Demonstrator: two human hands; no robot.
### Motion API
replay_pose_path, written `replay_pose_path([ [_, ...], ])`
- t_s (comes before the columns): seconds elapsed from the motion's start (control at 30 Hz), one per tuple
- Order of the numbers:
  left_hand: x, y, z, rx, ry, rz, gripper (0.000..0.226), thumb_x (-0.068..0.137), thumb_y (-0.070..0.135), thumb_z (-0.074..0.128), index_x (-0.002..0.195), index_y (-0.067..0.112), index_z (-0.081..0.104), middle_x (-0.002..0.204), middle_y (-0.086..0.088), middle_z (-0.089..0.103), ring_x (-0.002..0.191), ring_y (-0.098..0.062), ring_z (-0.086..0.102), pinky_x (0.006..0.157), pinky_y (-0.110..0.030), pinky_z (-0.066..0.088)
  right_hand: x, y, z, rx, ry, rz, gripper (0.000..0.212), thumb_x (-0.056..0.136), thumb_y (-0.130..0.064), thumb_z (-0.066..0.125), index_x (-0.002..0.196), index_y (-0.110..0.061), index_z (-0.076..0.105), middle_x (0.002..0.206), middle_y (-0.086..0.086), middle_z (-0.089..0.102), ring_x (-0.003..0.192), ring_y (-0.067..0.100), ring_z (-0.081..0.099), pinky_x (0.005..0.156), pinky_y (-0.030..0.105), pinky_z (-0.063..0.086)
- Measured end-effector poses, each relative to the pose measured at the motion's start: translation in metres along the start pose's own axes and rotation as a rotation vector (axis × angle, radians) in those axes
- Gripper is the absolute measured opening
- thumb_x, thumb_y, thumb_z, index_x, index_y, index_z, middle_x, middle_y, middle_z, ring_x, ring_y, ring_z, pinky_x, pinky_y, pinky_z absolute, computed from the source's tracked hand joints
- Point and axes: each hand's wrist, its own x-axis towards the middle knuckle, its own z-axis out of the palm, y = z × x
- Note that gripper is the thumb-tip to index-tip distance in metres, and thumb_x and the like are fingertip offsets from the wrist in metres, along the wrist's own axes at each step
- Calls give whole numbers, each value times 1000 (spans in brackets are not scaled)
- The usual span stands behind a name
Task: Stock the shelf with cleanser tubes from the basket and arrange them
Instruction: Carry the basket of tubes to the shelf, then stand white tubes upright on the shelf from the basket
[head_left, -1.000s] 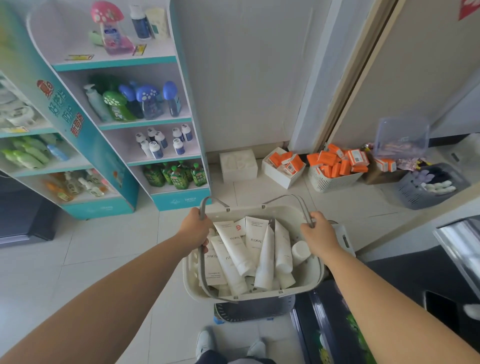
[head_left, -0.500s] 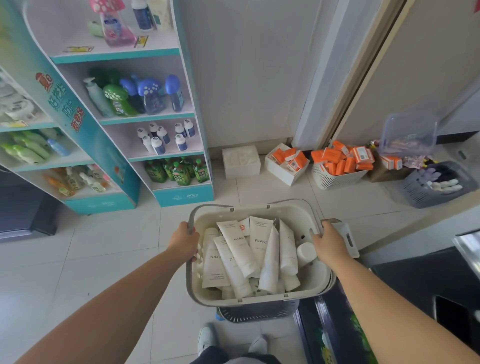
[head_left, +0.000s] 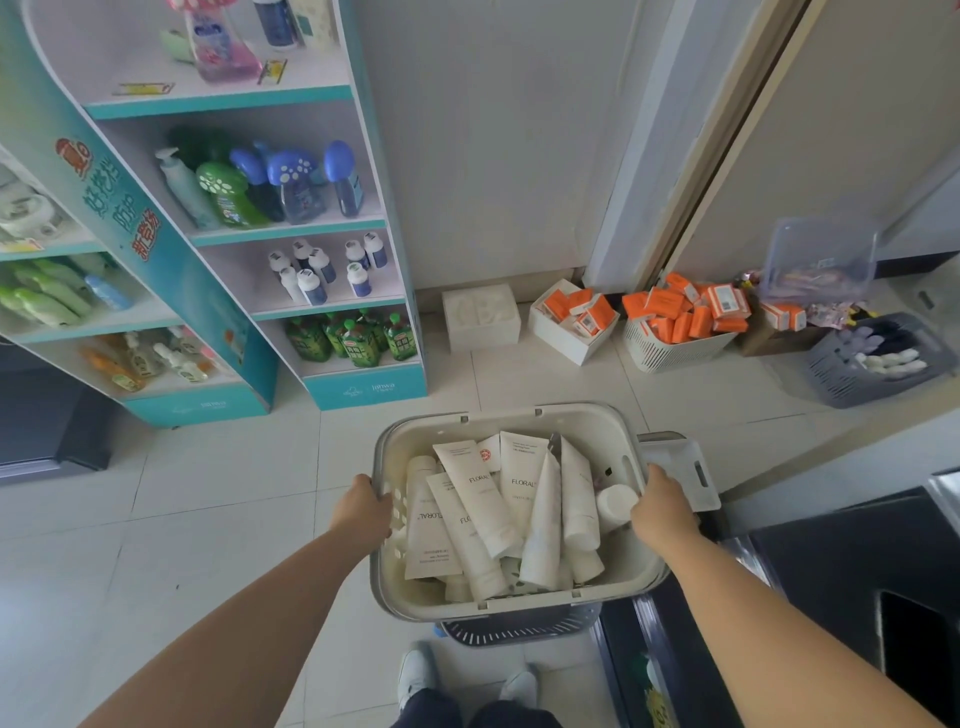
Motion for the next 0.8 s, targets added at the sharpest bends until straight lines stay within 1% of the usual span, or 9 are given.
replay_pose_path([
  [0.13,-2,2,-5,-24,-5,-5,18,97,22,50,103,6,48,85,-12,67,69,-26,70,61,-32,51,4,4,-3,38,-21,-34,48,88,2,54,134,-5,41,120,19,54,104,35,55,76,34,44],
  [0.27,-2,0,-8,-42,-16,12,19,96,25,54,101,8,49,82,-9,68,63,-22,68,67,-37,56,7,6,-9,111,-48,-47,42,90,-2,53,131,-11,47,115,16,61,101,32,58,82,39,51],
  [0.4,-5,-2,-10,-33,-37,27,22,96,29,56,106,11,48,82,-8,69,69,-23,70,73,-42,59,6,9,-12,118,-62,-85,39,93,-5,53,131,-12,51,114,13,63,101,30,59,80,35,48],
  [0.5,-4,1,-10,19,-54,13,29,96,31,55,111,7,47,87,-9,68,70,-22,69,74,-42,59,5,8,-9,112,-33,-73,41,94,-8,53,134,-12,47,120,14,60,106,32,59,89,42,51],
  [0.53,-5,5,-9,48,-54,-1,35,95,33,56,114,6,45,93,-9,66,74,-22,69,72,-41,58,4,6,-7,111,-24,-61,46,93,-11,54,138,-12,43,125,15,57,109,33,58,92,44,51],
  [0.6,-8,14,-4,91,-14,-21,51,92,38,61,125,6,39,110,-10,57,89,-25,62,72,-38,54,0,1,-5,94,18,-46,55,93,-16,56,144,-13,35,133,15,47,115,35,54,92,44,50],
  [0.67,-11,22,4,121,78,6,63,89,37,64,134,6,33,128,-13,45,108,-30,52,86,-39,50,-4,-4,-4,39,108,-77,57,92,-19,57,144,-15,34,137,14,41,118,34,50,92,44,48],
  [0.73,-14,30,11,125,149,31,72,88,33,65,141,4,26,140,-17,33,125,-35,41,103,-44,41,-7,-10,-6,-19,196,-145,53,91,-19,57,141,-16,38,137,12,43,118,32,48,92,44,49],
  [0.8,-16,38,15,103,178,36,87,88,30,65,151,9,9,155,-18,12,143,-38,20,116,-47,28,-8,-16,-7,-76,249,-218,50,90,-18,58,138,-16,43,137,11,46,121,30,47,95,42,48],
])
